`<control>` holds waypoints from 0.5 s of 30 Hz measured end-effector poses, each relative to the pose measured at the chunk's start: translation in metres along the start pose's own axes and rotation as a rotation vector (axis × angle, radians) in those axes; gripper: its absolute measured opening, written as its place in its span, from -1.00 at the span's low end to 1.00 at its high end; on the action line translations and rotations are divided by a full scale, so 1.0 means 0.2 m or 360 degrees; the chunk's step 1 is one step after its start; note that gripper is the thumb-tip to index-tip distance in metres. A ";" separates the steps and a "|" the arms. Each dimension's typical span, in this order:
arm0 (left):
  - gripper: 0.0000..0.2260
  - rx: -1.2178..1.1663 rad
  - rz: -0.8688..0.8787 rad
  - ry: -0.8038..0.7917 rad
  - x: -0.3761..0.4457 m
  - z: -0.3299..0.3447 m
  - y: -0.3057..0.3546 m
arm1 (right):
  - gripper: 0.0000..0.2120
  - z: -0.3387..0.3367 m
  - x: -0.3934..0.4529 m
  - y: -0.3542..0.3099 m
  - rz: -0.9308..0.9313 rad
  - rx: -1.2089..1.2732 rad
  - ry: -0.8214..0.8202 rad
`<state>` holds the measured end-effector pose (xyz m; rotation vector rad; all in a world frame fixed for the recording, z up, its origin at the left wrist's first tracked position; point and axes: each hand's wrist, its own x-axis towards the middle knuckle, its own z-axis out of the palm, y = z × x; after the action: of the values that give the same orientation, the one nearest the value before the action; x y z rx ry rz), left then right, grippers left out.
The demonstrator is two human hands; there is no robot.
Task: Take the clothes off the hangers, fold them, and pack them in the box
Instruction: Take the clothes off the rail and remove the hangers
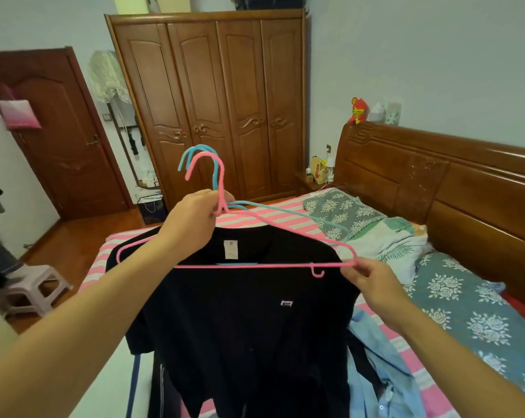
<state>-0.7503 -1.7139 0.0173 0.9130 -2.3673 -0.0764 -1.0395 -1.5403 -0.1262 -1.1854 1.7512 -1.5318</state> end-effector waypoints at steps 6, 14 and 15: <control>-0.65 0.0143 -0.0244 -0.0082 -0.01 -0.08 -0.17 | -0.86 -0.22 0.10 -0.06 -0.0048 0.0120 0.0714; -0.78 -0.0454 -0.0652 -0.0064 0.00 0.08 -0.18 | -0.81 -0.26 0.30 0.07 0.0362 0.0890 0.0728; -0.80 -0.0536 -0.0756 0.0025 -0.01 0.09 -0.20 | -0.82 -0.28 0.29 0.08 0.0429 0.0954 0.0714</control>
<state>-0.7361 -1.7457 -0.0080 1.2702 -1.9907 -0.6297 -1.1169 -1.5623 -0.1198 -0.3151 1.4477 -2.0472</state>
